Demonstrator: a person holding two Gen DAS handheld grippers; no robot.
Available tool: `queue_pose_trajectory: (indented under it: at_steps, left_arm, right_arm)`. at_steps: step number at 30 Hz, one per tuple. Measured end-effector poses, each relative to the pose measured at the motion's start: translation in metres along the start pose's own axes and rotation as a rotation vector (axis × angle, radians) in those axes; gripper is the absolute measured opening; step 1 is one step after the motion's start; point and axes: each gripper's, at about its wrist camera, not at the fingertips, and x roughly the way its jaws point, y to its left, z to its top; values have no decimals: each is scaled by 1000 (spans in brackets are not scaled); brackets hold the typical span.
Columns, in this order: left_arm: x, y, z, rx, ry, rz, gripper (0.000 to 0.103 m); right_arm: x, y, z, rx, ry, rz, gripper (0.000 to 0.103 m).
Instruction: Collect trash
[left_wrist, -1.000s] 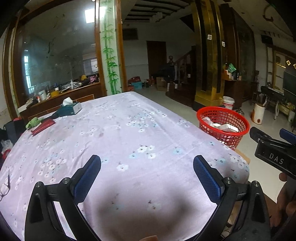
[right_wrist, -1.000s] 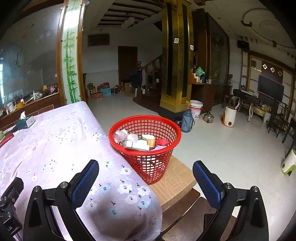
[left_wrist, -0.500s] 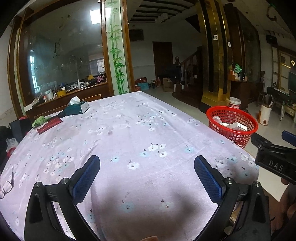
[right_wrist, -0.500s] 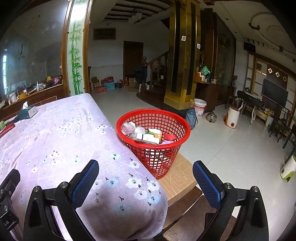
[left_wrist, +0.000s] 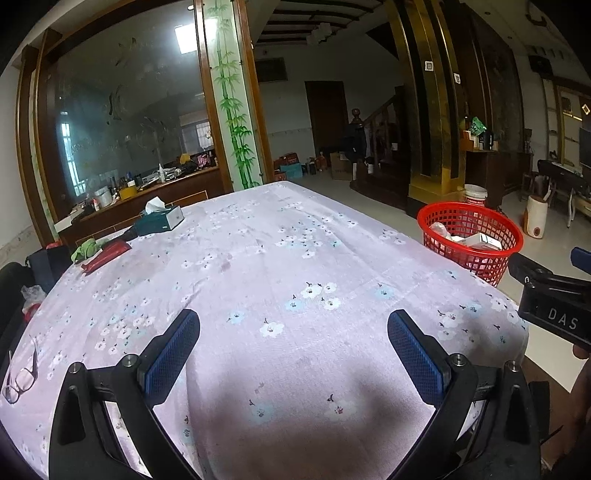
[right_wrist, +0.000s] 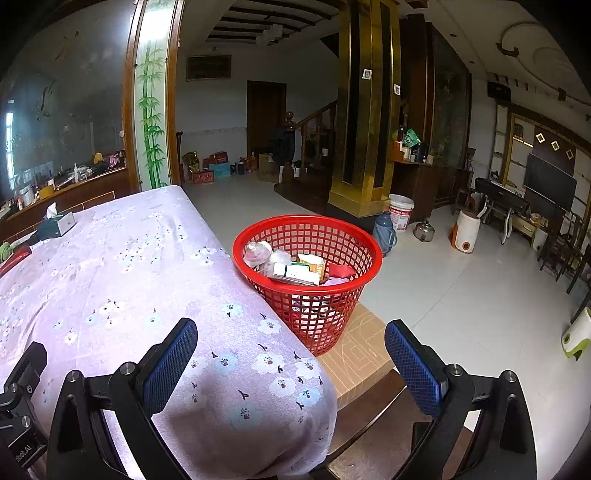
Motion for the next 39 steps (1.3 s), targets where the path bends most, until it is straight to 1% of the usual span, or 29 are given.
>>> queue_pose_trajectory:
  at_steps: [39]
  left_arm:
    - [1, -1, -3, -5, 22, -26, 101]
  right_arm:
    - [2, 3, -6, -10, 11, 3, 102]
